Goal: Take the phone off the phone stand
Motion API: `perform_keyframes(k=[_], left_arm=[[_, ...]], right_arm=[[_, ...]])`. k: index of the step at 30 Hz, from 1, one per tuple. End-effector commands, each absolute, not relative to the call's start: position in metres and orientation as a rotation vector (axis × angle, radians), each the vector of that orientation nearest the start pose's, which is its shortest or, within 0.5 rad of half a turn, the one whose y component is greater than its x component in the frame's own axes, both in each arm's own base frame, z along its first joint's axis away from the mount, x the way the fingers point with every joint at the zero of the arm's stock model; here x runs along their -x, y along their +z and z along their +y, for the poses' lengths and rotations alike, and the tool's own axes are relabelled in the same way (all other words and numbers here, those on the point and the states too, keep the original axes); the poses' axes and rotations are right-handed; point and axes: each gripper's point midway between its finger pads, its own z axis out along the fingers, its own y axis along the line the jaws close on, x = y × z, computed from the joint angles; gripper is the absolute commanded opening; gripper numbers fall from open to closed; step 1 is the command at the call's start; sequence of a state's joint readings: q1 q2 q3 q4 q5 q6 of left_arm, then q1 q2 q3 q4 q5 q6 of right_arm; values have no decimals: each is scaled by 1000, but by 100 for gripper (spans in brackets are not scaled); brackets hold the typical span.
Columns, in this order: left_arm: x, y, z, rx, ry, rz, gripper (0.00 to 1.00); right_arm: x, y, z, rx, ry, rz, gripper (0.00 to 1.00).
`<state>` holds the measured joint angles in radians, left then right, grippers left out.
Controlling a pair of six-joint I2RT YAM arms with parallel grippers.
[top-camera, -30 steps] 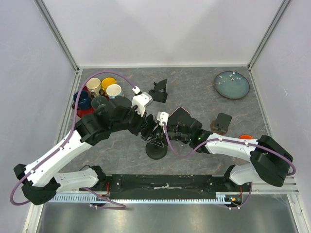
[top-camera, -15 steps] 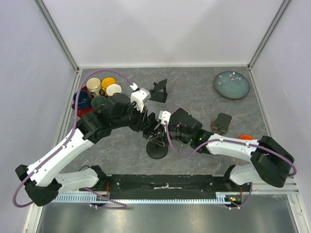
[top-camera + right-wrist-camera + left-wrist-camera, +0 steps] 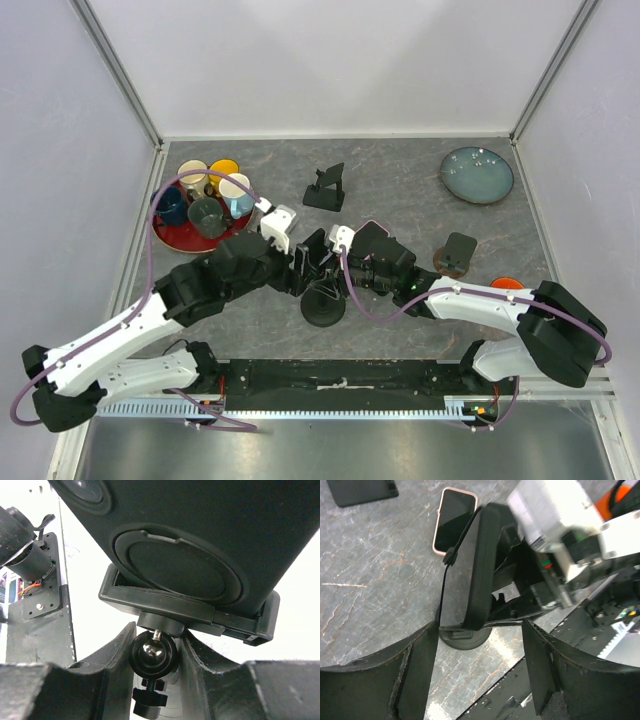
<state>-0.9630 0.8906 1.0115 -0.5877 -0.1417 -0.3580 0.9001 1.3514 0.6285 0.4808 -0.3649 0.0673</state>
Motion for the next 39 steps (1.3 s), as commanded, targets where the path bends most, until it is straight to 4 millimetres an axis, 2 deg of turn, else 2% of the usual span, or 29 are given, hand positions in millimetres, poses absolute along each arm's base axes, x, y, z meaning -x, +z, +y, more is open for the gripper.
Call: perform_keyframes(k=[1, 2, 3, 4, 6, 9, 10, 13, 22, 27, 30, 31, 32, 36, 37, 39], left_arm=[[-195, 247, -234, -459, -570, 1998, 72], [-198, 238, -230, -440, -535, 2001, 70], [-203, 243, -230, -413, -541, 1965, 69], [-205, 236, -227, -403, -520, 1965, 65], [-211, 245, -225, -358, -519, 1915, 62], [-215, 251, -227, -345, -537, 1865, 50], [-215, 250, -228, -352, -533, 1861, 45], [-218, 247, -231, -362, -529, 1864, 40], [-222, 236, -240, -378, -546, 1880, 39], [-223, 222, -242, -396, -534, 1910, 38], [-224, 211, -242, -407, -520, 1927, 20], [-225, 208, -242, -414, -510, 1928, 9], [-227, 206, -239, -413, -498, 1931, 4], [-233, 214, -234, -442, -544, 1900, 2], [-229, 223, -238, -475, -605, 1872, 2], [-233, 233, -232, -501, -601, 1835, 2]], right_arm=[[-212, 169, 357, 956, 988, 1600, 0], [-211, 169, 357, 960, 993, 1599, 0], [-210, 170, 357, 961, 996, 1593, 0], [-209, 169, 357, 963, 999, 1596, 0], [-208, 169, 357, 970, 1004, 1591, 0], [-205, 168, 358, 986, 1016, 1587, 0], [-204, 168, 357, 990, 1017, 1584, 0], [-202, 167, 358, 1004, 1027, 1581, 0], [-196, 164, 359, 1038, 1052, 1578, 0], [-193, 166, 360, 1054, 1067, 1568, 0], [-189, 166, 361, 1075, 1080, 1557, 0], [-189, 166, 361, 1082, 1081, 1554, 0], [-187, 164, 360, 1094, 1083, 1556, 0], [-179, 158, 360, 1156, 1093, 1555, 0], [-178, 156, 359, 1166, 1092, 1556, 0], [-177, 153, 357, 1192, 1079, 1556, 0]])
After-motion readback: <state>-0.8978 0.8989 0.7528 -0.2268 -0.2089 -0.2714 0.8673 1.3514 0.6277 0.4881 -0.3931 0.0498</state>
